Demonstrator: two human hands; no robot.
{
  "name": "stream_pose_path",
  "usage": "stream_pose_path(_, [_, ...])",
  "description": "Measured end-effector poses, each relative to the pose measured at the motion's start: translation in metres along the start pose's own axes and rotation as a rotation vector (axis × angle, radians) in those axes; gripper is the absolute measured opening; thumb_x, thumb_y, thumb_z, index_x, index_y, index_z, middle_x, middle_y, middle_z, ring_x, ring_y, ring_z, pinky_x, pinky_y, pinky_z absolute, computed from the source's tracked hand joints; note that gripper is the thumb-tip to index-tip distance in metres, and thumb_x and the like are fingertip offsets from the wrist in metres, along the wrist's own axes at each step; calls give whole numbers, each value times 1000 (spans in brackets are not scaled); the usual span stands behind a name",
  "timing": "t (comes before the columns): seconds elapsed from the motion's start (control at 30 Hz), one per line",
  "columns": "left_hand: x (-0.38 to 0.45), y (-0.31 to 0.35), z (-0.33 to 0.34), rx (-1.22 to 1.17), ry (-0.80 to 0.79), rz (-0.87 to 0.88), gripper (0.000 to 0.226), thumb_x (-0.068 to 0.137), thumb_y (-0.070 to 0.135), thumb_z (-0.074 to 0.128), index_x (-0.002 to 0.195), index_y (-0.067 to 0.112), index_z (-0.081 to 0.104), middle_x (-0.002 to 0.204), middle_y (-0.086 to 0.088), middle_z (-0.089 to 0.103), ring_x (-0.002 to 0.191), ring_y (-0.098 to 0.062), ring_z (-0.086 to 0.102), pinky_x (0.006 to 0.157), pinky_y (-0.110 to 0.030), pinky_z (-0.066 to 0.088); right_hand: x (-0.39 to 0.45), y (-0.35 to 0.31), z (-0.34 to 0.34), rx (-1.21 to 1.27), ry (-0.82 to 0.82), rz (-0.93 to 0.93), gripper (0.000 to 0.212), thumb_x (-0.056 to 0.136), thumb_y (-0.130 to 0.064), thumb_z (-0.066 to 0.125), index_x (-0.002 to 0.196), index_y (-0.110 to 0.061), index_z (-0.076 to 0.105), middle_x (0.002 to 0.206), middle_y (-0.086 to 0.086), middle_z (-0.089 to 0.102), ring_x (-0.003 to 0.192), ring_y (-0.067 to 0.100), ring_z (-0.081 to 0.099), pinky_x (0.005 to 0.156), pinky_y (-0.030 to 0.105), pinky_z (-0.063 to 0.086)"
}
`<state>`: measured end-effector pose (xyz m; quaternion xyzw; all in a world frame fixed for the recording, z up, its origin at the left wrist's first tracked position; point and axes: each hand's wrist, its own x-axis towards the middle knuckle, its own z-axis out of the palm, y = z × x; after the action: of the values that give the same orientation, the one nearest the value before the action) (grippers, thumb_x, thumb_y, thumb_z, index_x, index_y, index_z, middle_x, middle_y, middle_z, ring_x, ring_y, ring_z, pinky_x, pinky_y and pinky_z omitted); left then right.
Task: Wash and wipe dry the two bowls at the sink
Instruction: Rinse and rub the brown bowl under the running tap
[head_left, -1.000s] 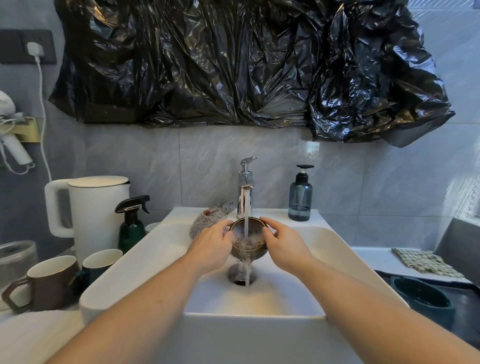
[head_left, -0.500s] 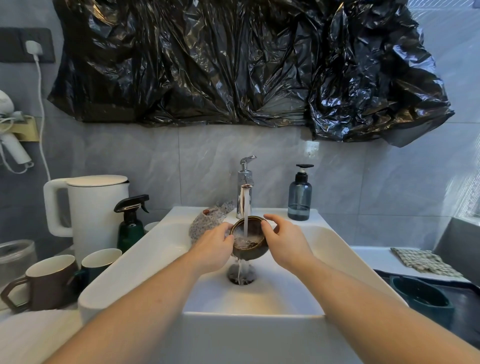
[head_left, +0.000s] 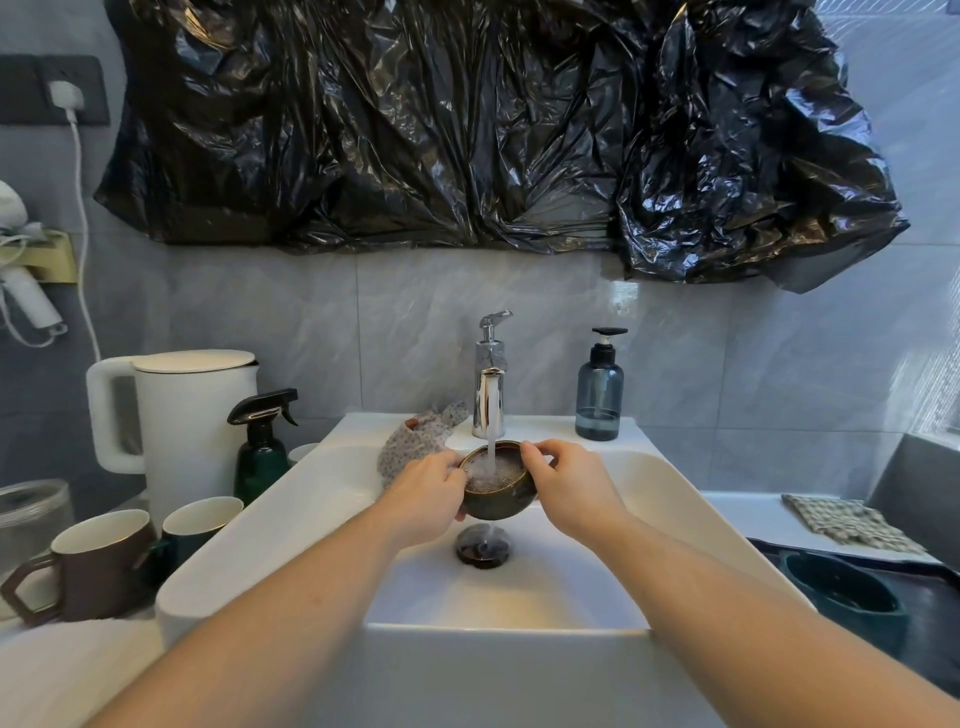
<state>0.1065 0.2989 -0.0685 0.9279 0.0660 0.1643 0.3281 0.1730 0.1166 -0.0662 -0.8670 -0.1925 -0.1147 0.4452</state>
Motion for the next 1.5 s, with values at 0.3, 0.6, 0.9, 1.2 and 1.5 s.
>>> stream_pose_path(0.3, [-1, 1, -2, 51, 84, -49, 27, 103, 32, 44, 117, 30, 66, 75, 6, 75, 87, -16, 72, 86, -38, 58, -2, 0, 2, -36, -146, 48, 46, 109, -45, 36, 119, -18, 72, 89, 2, 77, 75, 6, 65, 69, 25, 49])
stream_pose_path(0.6, [-1, 0, -5, 91, 136, -72, 30, 102, 38, 44, 122, 33, 66, 93, 6, 73, 92, -19, 71, 88, -43, 59, -5, -1, 2, 17, -226, 98, 42, 110, -41, 37, 120, -18, 71, 85, 1, 75, 71, 8, 58, 66, 25, 43])
stream_pose_path(0.9, [1, -2, -4, 63, 155, -69, 29, 101, 35, 44, 111, 32, 71, 87, 8, 74, 84, -19, 73, 86, -45, 60, -7, -5, -2, 6, -217, 82, 42, 109, -39, 38, 105, -17, 74, 84, 1, 77, 77, 11, 61, 65, 27, 44])
stream_pose_path(1.2, [3, -4, -3, 47, 145, -51, 34, 103, 33, 43, 120, 31, 72, 91, 6, 75, 90, -20, 73, 88, -43, 60, -7, -5, -2, -4, -199, 71, 43, 109, -39, 37, 108, -17, 74, 85, 2, 77, 86, 16, 65, 72, 30, 49])
stream_pose_path(1.5, [4, -6, -3, 40, 144, -34, 38, 102, 37, 41, 125, 32, 72, 101, 5, 77, 96, -21, 73, 90, -44, 59, -7, -5, -3, -24, -192, 40, 41, 109, -36, 36, 121, -21, 72, 87, 1, 76, 76, 7, 59, 60, 24, 43])
